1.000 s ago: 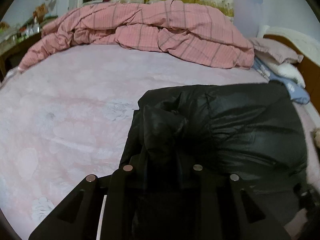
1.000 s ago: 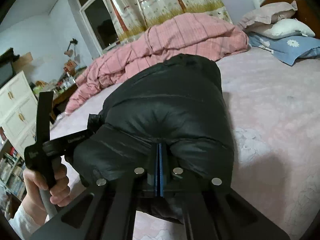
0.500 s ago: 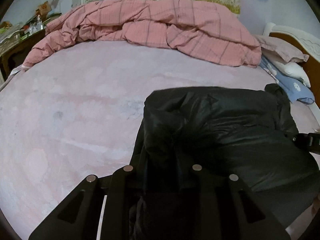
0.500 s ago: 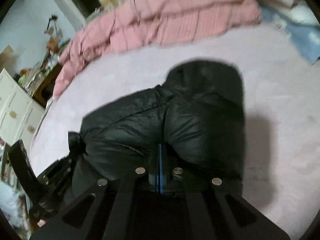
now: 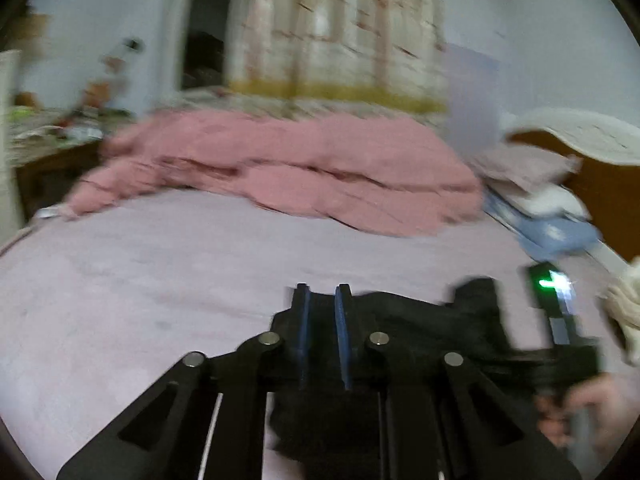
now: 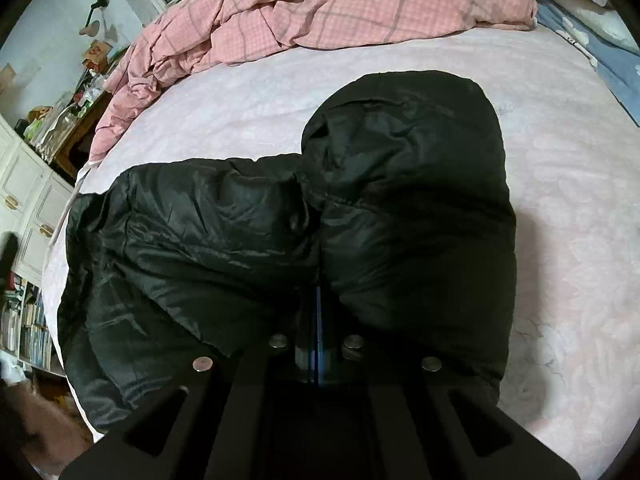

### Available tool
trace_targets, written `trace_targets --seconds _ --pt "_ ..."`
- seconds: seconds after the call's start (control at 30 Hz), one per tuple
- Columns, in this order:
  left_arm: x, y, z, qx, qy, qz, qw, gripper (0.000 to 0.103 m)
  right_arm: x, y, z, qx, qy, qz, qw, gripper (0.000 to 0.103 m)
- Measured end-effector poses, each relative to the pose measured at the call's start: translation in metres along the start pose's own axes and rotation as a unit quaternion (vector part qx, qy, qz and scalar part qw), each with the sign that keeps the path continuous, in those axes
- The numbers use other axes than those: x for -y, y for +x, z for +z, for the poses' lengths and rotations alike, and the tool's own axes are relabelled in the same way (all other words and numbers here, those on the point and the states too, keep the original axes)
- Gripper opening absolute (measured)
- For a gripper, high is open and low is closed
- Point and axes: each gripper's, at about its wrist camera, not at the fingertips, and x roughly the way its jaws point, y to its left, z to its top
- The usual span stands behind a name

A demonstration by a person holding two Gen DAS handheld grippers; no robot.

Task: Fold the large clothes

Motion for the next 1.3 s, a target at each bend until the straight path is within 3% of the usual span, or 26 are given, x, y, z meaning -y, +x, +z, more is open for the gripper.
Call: trace_targets --seconds 0.07,0.17,0.23,0.3,0.37,0.5,0.67,0.8,0.97,1.07,1.17,1.23,1.3 --pt "0.011 0.024 0.011 -0.047 0.03 0.015 0.9983 0.01 -0.001 -0.001 0.002 -0.005 0.003 -0.002 1.0 0.0" --pt "0.01 0.082 0.013 -0.127 0.024 0.018 0.9915 0.01 -0.002 0.0 0.004 -0.008 0.006 -0.002 1.0 0.0" --pt "0.005 0.116 0.004 -0.152 0.02 0.044 0.9872 0.009 -0.001 -0.002 0.003 -0.003 0.008 0.001 1.0 0.0" --pt "0.0 0.139 -0.013 -0.168 0.013 0.038 0.9851 0.008 0.001 -0.006 -0.001 0.022 0.004 0.012 1.0 0.0" --pt "-0.004 0.142 -0.033 -0.162 0.004 0.024 0.9865 0.007 0.005 -0.011 -0.01 0.059 -0.002 0.026 0.998 0.0" --pt "-0.007 0.135 -0.062 -0.147 -0.007 0.019 0.9889 0.007 0.015 -0.015 -0.022 0.093 0.011 0.061 0.994 0.0" --pt "-0.004 0.149 -0.063 -0.159 -0.009 0.03 0.9868 0.007 -0.005 -0.01 -0.029 0.121 -0.035 0.004 0.992 0.0" --pt "-0.005 0.149 -0.065 -0.153 -0.006 0.035 0.9876 0.007 -0.004 -0.03 -0.033 0.128 -0.04 0.006 0.991 0.0" --pt "-0.009 0.147 -0.068 -0.144 -0.014 0.03 0.9891 0.007 -0.016 -0.092 -0.067 0.177 -0.056 0.089 0.979 0.0" --pt "-0.01 0.146 -0.067 -0.143 -0.015 0.028 0.9893 0.007 -0.029 -0.09 -0.094 0.154 -0.091 0.078 0.981 0.0" --pt "-0.002 0.144 -0.067 -0.134 0.002 0.042 0.9901 0.007 -0.016 -0.055 -0.117 0.116 -0.074 0.073 0.988 0.0" --pt "0.004 0.143 -0.066 -0.132 0.02 0.059 0.9893 0.007 -0.009 -0.048 -0.12 0.102 -0.054 0.084 0.99 0.0" --pt "0.002 0.14 -0.062 -0.132 0.018 0.057 0.9894 0.007 -0.015 -0.059 -0.114 0.095 -0.062 0.069 0.991 0.0"
